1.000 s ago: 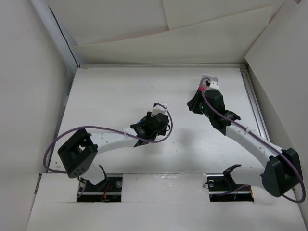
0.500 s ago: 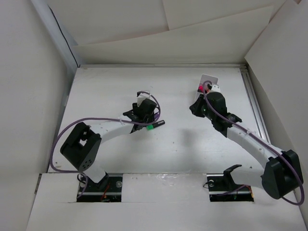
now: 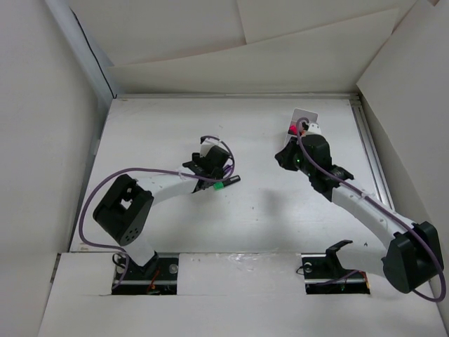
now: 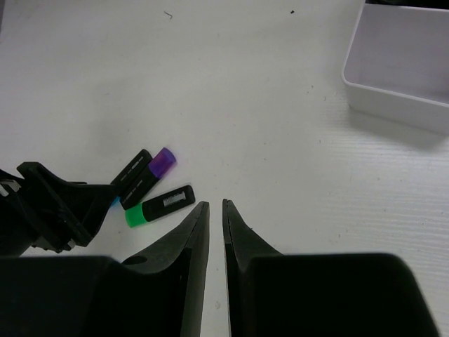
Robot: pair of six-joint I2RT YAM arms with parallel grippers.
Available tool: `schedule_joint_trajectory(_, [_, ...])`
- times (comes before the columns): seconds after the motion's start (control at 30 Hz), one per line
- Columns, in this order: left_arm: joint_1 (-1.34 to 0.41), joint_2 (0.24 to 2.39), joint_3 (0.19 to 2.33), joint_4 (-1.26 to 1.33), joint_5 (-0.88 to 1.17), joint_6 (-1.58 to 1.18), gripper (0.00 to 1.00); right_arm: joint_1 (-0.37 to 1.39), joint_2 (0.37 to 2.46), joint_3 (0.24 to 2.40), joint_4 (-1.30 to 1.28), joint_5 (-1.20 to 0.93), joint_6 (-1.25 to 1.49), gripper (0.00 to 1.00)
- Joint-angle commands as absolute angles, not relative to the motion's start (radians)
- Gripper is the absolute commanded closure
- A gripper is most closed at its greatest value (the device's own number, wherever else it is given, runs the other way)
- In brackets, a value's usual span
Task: Sort the stationery into containers
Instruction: Pick up the pen from the center of the board.
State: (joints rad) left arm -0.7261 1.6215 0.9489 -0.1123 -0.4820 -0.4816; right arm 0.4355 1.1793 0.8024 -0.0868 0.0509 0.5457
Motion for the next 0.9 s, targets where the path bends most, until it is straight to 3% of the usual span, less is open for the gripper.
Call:
schedule_joint_trajectory(0.0, [-0.718,1.644,0.989,-0.138,-0.502,-0.471,0.49,0.445,1.166,0.801,-0.031,0.055,0.537,0.81])
schedule_joint_trajectory(0.77, [-0.709,1.753,0.994,-0.107,-0.497,-0.453,0.58,0.454,1.157,0.801,-0.031,0.055,0.537,0.81])
schedule_joint_trajectory(0.87, [-0.709,1.763,1.003,-0.107,-0.486,-0.453,0.61,0.454,1.167,0.801,-0.031,0.064,0.537,0.75])
